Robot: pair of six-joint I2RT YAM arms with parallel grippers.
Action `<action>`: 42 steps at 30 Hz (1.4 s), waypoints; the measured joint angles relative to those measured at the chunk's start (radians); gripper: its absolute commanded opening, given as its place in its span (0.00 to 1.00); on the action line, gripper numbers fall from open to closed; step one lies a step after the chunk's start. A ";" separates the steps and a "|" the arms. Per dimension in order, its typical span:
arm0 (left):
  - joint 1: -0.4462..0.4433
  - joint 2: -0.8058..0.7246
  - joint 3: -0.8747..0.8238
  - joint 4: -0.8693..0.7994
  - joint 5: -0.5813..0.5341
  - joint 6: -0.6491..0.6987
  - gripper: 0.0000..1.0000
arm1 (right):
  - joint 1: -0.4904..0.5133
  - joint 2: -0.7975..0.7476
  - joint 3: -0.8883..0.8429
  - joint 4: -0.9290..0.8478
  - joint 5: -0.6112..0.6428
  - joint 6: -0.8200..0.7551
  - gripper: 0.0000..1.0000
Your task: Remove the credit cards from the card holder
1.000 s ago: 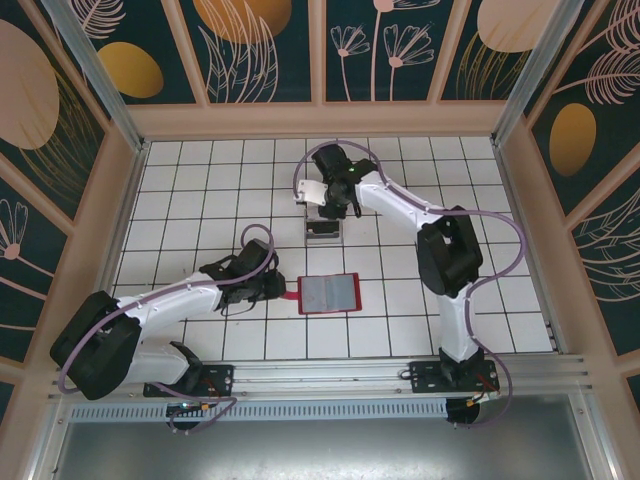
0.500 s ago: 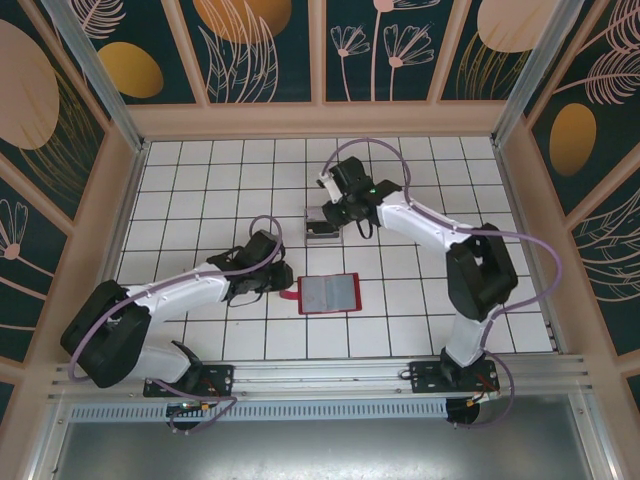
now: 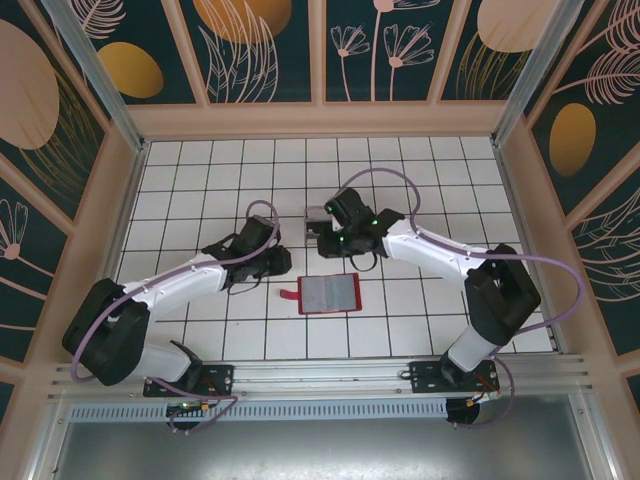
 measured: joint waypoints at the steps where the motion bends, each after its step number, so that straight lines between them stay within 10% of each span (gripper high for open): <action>1: 0.013 -0.005 0.000 -0.002 0.000 0.007 0.23 | 0.013 -0.001 -0.017 0.007 -0.009 0.020 0.23; 14: 0.206 -0.150 -0.050 -0.064 -0.011 0.093 0.24 | 0.159 0.091 -0.068 0.101 -0.087 0.163 0.25; 42: 0.210 -0.208 -0.087 -0.076 0.039 0.116 0.24 | 0.213 0.219 -0.021 0.082 -0.034 0.201 0.25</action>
